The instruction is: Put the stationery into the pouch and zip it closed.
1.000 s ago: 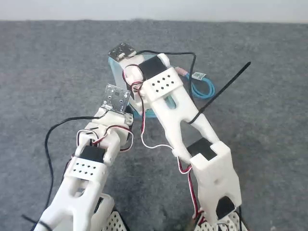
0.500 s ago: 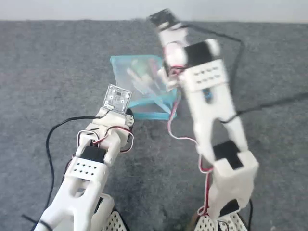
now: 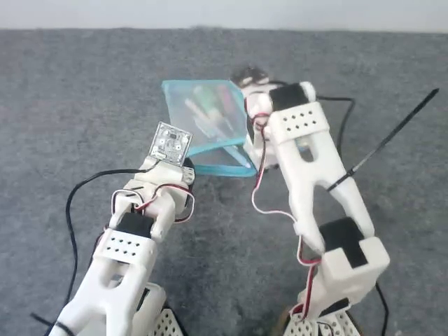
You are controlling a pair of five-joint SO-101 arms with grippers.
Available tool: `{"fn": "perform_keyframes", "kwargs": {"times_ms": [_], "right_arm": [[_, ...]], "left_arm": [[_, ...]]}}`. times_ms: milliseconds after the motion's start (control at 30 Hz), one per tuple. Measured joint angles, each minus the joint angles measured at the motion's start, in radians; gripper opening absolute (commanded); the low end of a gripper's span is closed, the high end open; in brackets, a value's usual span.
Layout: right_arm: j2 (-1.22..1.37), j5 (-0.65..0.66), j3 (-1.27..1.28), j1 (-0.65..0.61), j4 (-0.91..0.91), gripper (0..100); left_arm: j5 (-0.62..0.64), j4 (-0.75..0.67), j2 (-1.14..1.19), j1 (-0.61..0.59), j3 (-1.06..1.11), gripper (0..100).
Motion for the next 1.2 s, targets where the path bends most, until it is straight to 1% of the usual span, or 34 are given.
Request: {"fn": "perform_keyframes", "kwargs": {"times_ms": [133, 233, 333, 500, 633, 733, 867, 1200], "right_arm": [[-0.133, 0.012, 0.14, -0.034, -0.058, 4.8], [-0.281, 0.012, 0.296, -0.048, -0.16, 5.1], [-0.45, -0.017, 0.532, -0.058, -0.344, 5.2], [-0.704, -0.032, 0.942, -0.068, -0.715, 4.8], [-0.793, -0.032, 1.123, -0.069, -0.937, 4.8], [-0.796, -0.032, 1.192, -0.072, -1.034, 4.8], [-0.787, -0.032, 1.201, -0.072, -1.1, 4.8], [-0.589, -0.032, 1.203, -0.152, -1.329, 4.7]], "left_arm": [[0.0, 0.0, 0.0, 0.0, 0.0, 1], [0.0, 0.0, 0.0, 0.0, 0.0, 1], [0.0, 0.0, 0.0, 0.0, 0.0, 1], [0.0, 0.0, 0.0, 0.0, 0.0, 1], [0.0, 0.0, 0.0, 0.0, 0.0, 1], [0.0, 0.0, 0.0, 0.0, 0.0, 1], [0.0, 0.0, 0.0, 0.0, 0.0, 1], [-0.005, 0.0, 0.0, 0.0, 0.0, 1]]}}
